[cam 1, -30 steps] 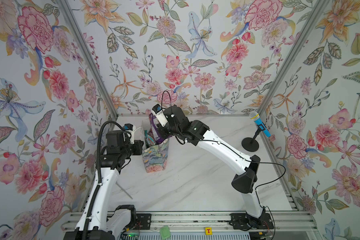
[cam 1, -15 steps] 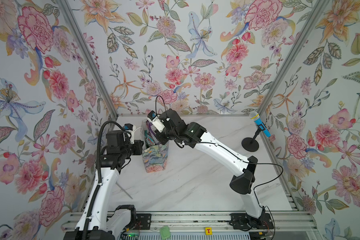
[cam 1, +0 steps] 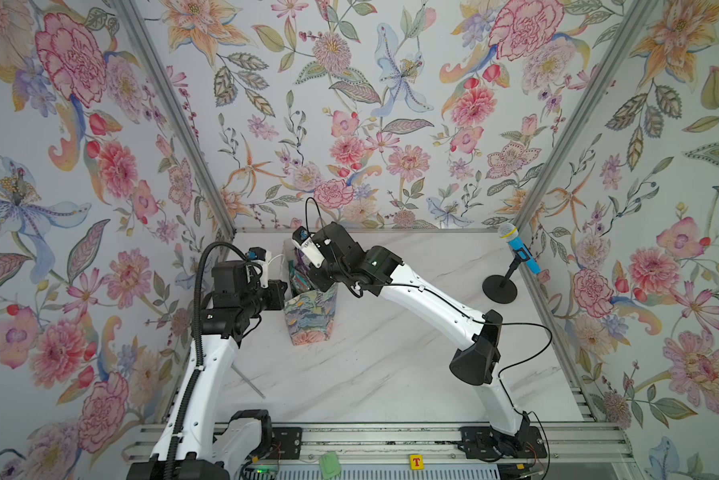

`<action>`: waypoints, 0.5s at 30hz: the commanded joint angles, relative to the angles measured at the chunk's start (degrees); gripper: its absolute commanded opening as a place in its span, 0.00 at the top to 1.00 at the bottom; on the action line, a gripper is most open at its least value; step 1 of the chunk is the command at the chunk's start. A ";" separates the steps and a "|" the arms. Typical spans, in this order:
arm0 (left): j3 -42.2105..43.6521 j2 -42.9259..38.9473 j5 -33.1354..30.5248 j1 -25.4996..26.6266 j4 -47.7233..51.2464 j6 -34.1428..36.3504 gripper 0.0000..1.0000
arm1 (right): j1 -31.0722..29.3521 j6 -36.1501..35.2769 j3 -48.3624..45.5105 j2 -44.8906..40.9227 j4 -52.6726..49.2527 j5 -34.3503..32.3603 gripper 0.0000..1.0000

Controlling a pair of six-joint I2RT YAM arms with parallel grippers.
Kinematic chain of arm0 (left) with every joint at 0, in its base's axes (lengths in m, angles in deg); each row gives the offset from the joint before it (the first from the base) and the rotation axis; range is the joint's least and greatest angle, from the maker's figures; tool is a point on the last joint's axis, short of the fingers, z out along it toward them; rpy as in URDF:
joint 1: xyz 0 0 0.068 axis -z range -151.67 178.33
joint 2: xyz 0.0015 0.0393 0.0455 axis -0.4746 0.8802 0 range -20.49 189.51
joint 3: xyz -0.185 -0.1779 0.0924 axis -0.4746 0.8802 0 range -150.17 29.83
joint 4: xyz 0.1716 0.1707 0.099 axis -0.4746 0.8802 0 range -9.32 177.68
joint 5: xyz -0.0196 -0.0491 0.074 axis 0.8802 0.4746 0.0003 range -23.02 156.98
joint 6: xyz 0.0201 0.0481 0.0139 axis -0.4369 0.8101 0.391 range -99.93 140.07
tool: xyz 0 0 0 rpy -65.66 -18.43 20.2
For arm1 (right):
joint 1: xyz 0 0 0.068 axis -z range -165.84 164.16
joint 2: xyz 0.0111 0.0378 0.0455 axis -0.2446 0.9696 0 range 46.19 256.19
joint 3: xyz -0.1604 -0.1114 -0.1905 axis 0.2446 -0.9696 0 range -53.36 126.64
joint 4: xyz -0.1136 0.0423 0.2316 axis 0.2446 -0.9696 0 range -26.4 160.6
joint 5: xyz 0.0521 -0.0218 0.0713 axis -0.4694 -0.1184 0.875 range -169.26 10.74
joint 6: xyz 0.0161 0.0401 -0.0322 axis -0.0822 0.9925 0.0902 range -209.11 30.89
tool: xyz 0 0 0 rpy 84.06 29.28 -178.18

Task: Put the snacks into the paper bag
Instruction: 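Lower the purple packet into the bag with the right gripper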

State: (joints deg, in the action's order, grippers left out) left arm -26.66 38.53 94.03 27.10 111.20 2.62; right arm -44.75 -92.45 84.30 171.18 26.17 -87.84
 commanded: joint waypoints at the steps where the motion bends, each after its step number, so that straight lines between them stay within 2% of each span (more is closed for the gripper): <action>1: 0.44 0.46 0.65 -0.51 1.40 -0.30 0.90 | -0.08 1.73 1.26 1.46 -1.61 -0.13 1.00; 15: 0.50 0.48 0.73 -0.52 1.43 -0.06 0.90 | 1.65 5.48 4.77 9.52 -1.70 5.60 1.00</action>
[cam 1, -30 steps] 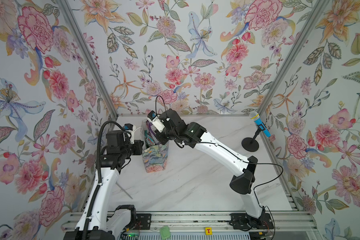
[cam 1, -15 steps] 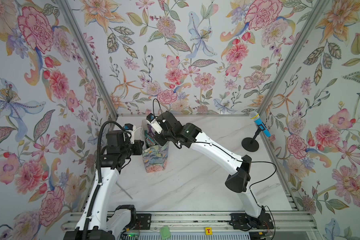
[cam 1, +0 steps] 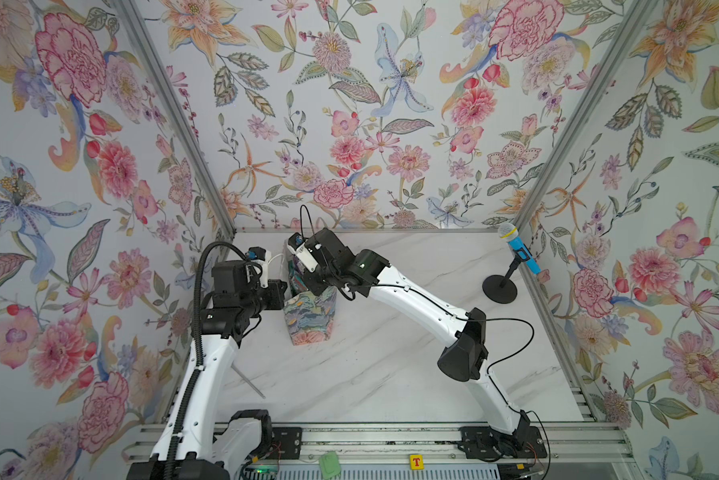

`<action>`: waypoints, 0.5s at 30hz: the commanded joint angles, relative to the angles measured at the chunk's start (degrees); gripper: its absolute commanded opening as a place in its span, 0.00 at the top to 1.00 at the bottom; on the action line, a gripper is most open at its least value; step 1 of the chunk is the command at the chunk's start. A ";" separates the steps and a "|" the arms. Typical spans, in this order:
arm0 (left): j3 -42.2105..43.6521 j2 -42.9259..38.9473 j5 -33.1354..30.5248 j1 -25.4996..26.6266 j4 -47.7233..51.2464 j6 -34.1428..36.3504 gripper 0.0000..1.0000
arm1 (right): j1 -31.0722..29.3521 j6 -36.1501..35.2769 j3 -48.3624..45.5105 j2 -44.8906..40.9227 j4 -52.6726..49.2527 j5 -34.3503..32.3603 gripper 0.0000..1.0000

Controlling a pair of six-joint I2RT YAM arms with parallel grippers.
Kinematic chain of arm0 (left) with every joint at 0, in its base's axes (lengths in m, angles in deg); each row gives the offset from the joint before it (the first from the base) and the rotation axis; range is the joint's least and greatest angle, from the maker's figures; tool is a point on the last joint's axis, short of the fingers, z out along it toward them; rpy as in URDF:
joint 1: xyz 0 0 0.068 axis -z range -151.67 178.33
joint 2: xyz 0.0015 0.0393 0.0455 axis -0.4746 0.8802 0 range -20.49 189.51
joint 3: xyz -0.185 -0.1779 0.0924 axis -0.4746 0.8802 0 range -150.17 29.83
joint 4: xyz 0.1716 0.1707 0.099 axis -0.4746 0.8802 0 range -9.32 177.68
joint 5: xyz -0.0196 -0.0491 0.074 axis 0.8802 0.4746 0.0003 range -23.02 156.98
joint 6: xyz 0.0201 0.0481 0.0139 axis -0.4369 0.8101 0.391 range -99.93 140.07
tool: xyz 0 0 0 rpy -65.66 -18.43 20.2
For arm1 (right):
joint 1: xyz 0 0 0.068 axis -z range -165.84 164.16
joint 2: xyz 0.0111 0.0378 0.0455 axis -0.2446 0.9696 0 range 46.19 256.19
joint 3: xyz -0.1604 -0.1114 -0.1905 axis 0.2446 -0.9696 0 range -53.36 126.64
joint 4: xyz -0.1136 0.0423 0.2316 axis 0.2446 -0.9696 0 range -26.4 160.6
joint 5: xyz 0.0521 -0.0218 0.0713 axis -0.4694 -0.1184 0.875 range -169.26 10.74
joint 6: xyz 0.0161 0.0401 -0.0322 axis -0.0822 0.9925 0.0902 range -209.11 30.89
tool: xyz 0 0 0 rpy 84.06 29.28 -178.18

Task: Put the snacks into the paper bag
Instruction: 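Lower the purple packet into the bag with the right gripper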

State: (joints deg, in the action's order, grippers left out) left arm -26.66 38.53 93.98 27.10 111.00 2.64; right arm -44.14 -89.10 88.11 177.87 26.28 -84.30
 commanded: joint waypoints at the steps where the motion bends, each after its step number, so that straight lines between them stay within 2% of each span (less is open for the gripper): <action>1: 0.42 0.56 0.77 -0.52 1.58 -0.06 0.90 | 1.16 2.53 1.17 3.42 -1.80 2.52 1.00; 4: 0.16 0.82 0.75 -0.57 1.58 0.03 0.90 | 1.88 3.85 1.44 4.67 -1.82 4.05 0.99; 9: 0.06 0.96 0.62 -0.49 1.51 0.03 0.90 | 2.56 5.20 2.17 3.61 -1.81 5.87 0.68; 15: 0.06 1.18 0.60 -0.50 1.24 -0.15 0.90 | 3.56 6.14 4.25 -2.50 -1.20 7.60 0.50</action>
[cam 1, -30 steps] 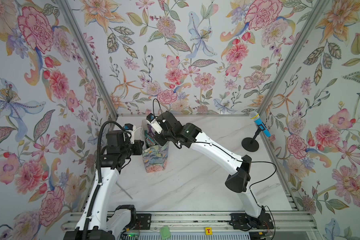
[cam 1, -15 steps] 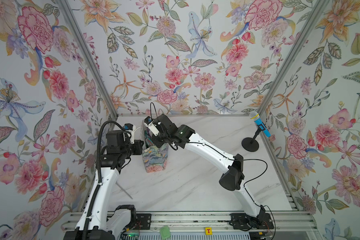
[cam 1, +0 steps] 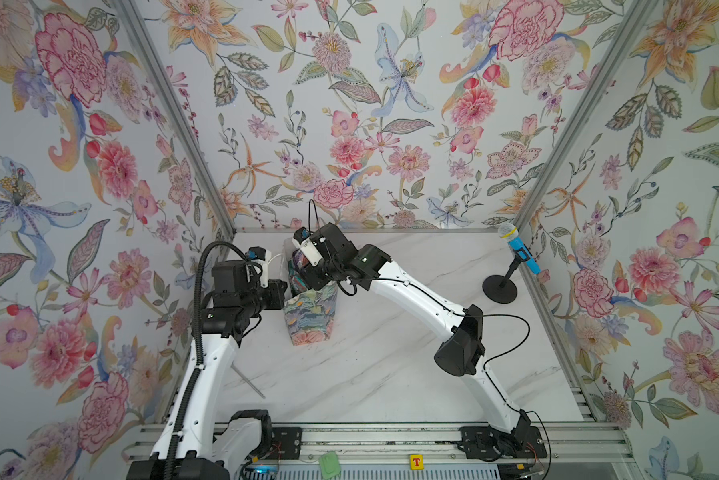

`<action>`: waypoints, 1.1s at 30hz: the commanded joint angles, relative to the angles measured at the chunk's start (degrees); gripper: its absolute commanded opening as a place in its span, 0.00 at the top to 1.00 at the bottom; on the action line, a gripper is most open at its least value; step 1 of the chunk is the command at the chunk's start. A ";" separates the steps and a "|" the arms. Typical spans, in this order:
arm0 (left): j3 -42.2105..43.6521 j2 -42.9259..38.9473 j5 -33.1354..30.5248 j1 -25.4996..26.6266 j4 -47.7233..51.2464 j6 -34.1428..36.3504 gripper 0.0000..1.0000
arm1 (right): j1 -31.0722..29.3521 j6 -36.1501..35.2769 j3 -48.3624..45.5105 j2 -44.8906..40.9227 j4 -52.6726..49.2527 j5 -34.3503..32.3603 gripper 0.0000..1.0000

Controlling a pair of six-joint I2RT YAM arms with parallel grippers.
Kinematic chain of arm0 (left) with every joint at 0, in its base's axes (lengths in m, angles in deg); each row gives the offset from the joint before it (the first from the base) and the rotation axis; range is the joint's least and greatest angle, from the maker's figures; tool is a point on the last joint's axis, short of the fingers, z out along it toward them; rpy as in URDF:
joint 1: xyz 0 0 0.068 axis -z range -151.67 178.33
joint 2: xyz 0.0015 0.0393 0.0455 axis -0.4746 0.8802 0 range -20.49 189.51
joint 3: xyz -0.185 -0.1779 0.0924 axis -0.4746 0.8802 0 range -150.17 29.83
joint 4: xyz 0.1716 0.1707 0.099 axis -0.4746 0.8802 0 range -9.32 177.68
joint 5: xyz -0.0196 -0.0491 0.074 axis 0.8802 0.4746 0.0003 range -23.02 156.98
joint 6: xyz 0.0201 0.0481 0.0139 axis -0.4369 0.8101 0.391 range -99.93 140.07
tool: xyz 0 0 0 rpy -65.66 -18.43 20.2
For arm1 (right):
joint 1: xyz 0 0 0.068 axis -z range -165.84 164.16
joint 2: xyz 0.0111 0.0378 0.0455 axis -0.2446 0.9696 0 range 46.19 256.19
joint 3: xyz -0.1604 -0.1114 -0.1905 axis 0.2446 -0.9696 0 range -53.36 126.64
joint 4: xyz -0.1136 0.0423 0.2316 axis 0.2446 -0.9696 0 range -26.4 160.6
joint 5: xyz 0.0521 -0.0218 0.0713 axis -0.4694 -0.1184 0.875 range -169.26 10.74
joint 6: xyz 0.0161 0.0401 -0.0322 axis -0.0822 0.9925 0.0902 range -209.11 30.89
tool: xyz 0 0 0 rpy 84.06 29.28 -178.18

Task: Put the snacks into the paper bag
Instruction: 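Lower the purple packet into the bag with the right gripper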

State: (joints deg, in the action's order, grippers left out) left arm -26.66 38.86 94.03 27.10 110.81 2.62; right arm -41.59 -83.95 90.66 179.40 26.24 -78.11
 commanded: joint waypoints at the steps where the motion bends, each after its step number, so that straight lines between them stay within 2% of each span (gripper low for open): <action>1: 0.06 0.78 0.55 -0.48 1.34 -0.13 0.90 | 1.06 1.15 1.61 -5.23 -0.77 1.62 0.49; 8: 0.41 0.68 0.90 -0.52 0.98 -0.30 0.90 | 0.97 1.27 -2.19 -11.08 2.26 0.07 0.50; 16: 0.24 0.50 0.78 -0.50 1.34 -0.16 0.90 | 0.50 2.21 -1.33 -7.61 2.28 0.31 0.56; 23: 0.43 0.57 0.86 -0.52 1.20 -0.30 0.90 | 0.50 2.66 0.59 -3.16 2.32 -1.12 0.58; 26: 0.42 0.67 0.76 -0.52 1.19 -0.30 0.90 | 0.60 2.96 1.68 -1.01 2.26 -1.46 0.64; 30: 0.33 1.01 0.73 -0.53 1.09 -0.31 0.90 | 0.95 3.96 3.12 1.88 3.08 -1.04 0.82; 33: 0.40 0.98 0.81 -0.52 0.99 -0.39 0.90 | 1.23 5.10 3.84 3.81 3.81 0.92 0.86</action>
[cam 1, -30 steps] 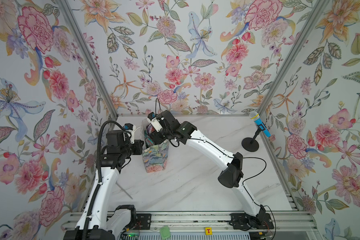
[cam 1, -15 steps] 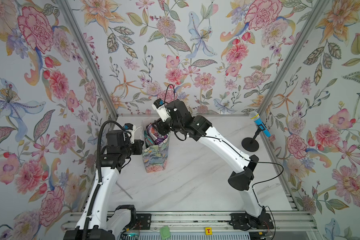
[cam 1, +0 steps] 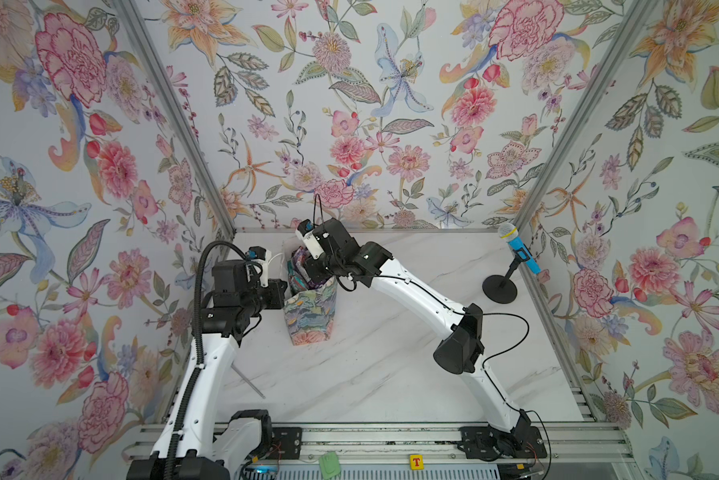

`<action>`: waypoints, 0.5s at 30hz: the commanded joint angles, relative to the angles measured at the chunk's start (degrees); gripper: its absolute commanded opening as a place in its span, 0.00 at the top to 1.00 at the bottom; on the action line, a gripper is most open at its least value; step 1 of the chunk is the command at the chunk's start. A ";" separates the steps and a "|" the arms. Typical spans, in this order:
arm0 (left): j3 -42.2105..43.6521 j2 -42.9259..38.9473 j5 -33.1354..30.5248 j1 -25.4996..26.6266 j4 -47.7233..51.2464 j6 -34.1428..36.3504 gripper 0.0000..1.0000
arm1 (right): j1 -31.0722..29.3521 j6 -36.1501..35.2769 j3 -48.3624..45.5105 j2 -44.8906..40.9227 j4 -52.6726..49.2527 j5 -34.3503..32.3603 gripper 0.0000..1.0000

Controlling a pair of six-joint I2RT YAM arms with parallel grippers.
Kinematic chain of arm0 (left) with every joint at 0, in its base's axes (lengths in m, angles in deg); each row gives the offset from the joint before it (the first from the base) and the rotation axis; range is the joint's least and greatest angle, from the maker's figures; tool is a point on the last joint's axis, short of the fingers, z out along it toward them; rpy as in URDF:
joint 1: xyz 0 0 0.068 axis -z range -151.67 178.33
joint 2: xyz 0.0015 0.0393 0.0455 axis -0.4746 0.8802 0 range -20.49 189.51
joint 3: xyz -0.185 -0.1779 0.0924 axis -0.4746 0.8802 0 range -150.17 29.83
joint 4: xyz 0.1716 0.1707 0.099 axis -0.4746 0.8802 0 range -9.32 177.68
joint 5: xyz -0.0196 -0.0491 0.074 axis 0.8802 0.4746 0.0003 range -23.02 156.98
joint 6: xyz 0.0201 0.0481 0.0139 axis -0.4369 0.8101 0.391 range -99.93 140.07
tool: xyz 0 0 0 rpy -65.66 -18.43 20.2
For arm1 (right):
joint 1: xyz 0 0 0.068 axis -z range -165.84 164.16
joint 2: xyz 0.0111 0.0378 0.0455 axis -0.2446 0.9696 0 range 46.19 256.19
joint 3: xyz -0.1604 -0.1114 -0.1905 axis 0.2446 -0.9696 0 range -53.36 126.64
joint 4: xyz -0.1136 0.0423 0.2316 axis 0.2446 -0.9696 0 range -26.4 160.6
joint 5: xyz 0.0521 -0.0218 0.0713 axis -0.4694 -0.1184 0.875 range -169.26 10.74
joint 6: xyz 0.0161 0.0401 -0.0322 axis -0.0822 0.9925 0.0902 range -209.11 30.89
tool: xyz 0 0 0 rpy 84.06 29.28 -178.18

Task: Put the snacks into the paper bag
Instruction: 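Lower the purple packet into the bag with the right gripper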

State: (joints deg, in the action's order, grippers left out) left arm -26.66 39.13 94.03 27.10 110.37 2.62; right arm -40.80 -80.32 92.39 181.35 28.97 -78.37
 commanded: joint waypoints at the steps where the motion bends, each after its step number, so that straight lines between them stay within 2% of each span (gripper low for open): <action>1: 0.37 0.76 0.75 -0.51 1.42 -0.30 0.90 | 0.46 1.65 2.30 2.47 1.16 1.39 0.86; 9: 0.08 1.32 0.81 -0.52 1.33 -0.30 0.90 | 1.00 3.82 2.47 3.71 1.09 3.39 0.86; 15: -0.20 1.24 0.50 -0.52 1.65 0.23 0.90 | 1.53 4.51 2.44 -2.94 1.68 2.91 0.72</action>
State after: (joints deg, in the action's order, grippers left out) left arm -26.68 39.52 94.01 27.10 109.95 2.64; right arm -39.68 -76.84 93.72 183.33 29.74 -76.38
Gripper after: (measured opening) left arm 0.099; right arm 0.275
